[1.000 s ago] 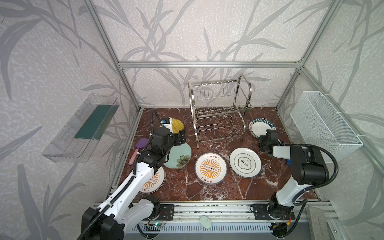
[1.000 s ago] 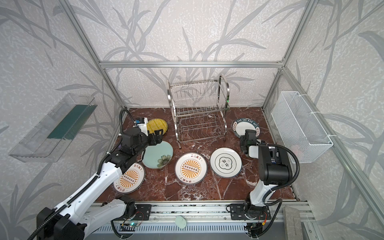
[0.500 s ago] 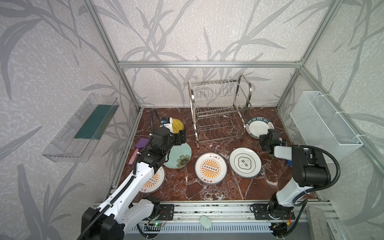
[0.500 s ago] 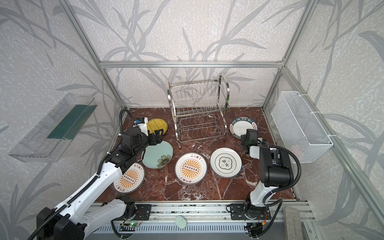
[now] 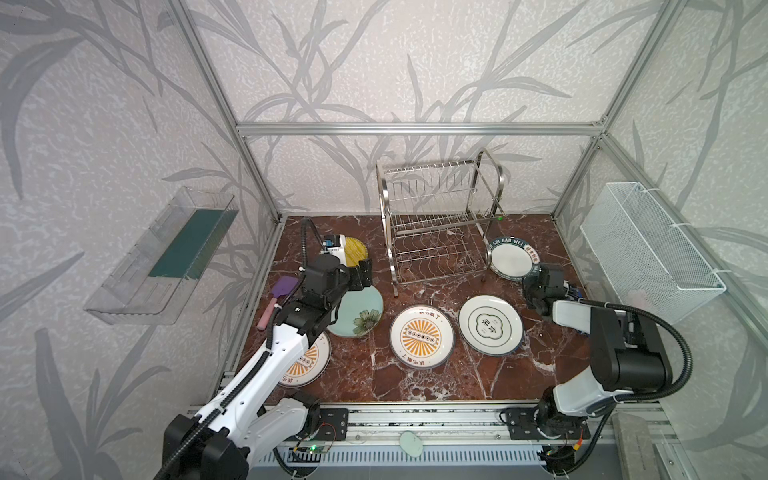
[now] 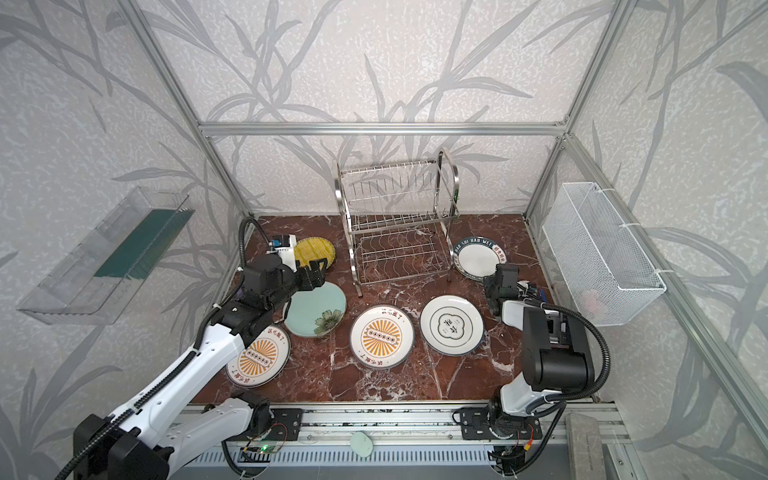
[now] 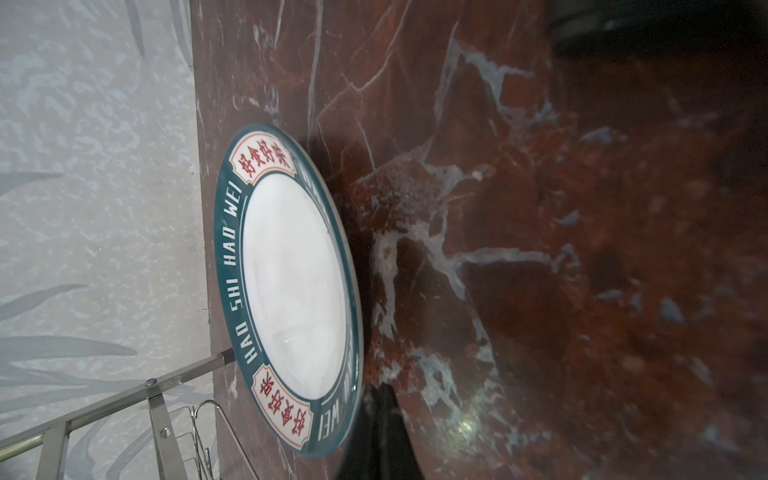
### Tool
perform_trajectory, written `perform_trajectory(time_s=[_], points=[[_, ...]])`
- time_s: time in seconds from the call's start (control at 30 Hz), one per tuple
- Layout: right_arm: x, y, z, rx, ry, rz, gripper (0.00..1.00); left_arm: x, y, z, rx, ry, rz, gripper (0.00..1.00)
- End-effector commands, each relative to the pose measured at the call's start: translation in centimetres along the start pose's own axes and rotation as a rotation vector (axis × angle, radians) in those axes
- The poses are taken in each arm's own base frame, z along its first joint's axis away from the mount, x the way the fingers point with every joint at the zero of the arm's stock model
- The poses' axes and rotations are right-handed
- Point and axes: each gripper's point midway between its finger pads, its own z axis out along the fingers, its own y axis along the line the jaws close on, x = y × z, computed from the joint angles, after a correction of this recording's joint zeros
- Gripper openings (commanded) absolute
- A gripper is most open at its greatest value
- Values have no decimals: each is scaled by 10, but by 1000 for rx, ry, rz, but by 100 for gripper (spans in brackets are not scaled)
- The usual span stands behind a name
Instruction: Load the plates into the dish rack
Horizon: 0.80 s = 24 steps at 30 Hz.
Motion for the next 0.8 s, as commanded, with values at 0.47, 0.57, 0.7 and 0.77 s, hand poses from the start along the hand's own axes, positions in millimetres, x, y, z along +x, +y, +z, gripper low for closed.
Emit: perform_trajectory(time_s=[0.47,0.57,0.7,0.77], points=[[14,-10,30,-39,105,20,39,-6,-4,-1,9,-17,6,87],[15,-10,35,-38,110,18,40,-5,-2,0,1,-14,10,87],[16,-10,42,-29,115,20,40,-5,-2,1,-3,-12,12,87],[16,-10,45,-21,116,22,40,-6,-2,1,-3,-11,14,87]])
